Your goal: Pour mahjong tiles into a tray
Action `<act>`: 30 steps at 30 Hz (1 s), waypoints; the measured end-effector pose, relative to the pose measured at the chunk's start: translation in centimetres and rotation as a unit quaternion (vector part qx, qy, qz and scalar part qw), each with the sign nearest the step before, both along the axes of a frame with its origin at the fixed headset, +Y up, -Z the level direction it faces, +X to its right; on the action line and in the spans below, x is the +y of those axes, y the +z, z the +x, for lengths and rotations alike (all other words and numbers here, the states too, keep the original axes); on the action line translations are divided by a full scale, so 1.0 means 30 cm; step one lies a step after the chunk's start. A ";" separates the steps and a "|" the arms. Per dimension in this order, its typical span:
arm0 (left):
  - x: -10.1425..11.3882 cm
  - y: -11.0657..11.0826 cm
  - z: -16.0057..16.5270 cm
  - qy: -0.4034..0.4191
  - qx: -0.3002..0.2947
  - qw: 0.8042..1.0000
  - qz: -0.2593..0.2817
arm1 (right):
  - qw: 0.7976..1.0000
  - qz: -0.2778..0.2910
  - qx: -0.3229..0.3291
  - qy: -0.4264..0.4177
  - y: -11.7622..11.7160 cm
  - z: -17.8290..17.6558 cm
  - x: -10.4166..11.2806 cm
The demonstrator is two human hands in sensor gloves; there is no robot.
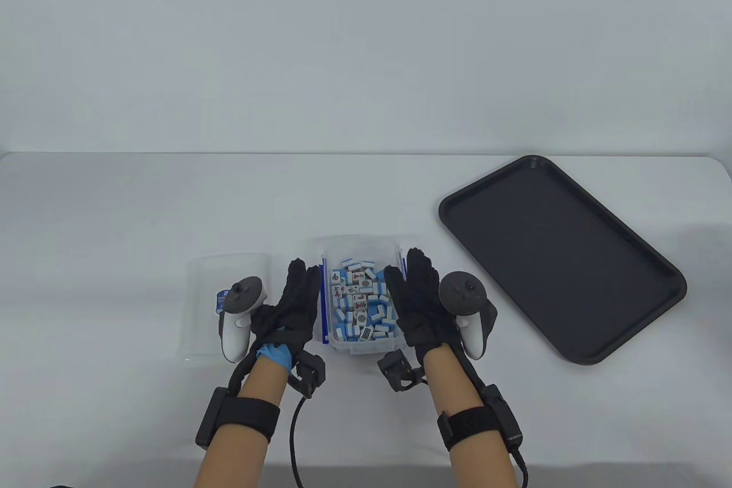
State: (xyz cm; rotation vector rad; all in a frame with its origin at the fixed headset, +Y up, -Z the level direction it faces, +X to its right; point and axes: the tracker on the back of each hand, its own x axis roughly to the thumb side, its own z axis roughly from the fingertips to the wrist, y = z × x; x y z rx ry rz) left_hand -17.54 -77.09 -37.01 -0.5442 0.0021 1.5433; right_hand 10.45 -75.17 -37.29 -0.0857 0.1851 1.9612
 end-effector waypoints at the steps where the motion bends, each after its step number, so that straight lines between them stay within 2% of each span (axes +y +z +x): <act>1: -0.011 0.000 0.001 0.004 0.000 1.000 -0.006 | 1.000 -0.011 0.002 0.007 -0.001 0.008 -0.013; 5: -0.056 0.007 0.020 -0.010 -0.016 0.999 -0.032 | 0.998 -0.066 0.006 -0.003 0.002 0.019 -0.062; 9: -0.072 0.009 0.059 -0.023 -0.047 0.998 -0.039 | 0.994 -0.095 0.026 0.040 0.005 -0.012 -0.080; 12: -0.075 0.011 0.086 -0.043 -0.066 0.996 -0.037 | 0.994 -0.094 0.028 0.052 0.005 -0.017 -0.077; 15: -0.076 0.013 0.099 -0.022 -0.069 0.997 -0.030 | 0.994 -0.100 0.040 0.017 0.008 -0.018 -0.080; 18: -0.079 0.016 0.097 0.022 -0.035 0.999 -0.024 | 0.993 -0.100 0.044 -0.051 0.007 -0.015 -0.078; 22: -0.047 0.015 0.091 0.093 -0.027 0.995 -0.017 | 0.993 -0.076 0.030 -0.088 0.000 -0.010 -0.037; 25: 0.000 0.013 0.094 0.090 -0.034 0.995 0.014 | 0.996 -0.047 0.018 -0.075 -0.001 -0.007 0.013; 29: 0.060 0.014 0.095 0.118 -0.042 0.991 0.045 | 0.999 0.012 -0.050 -0.008 0.010 -0.001 0.075; 30: 0.073 0.015 0.095 0.123 -0.046 0.990 0.050 | 0.999 0.000 -0.045 -0.012 0.011 -0.002 0.088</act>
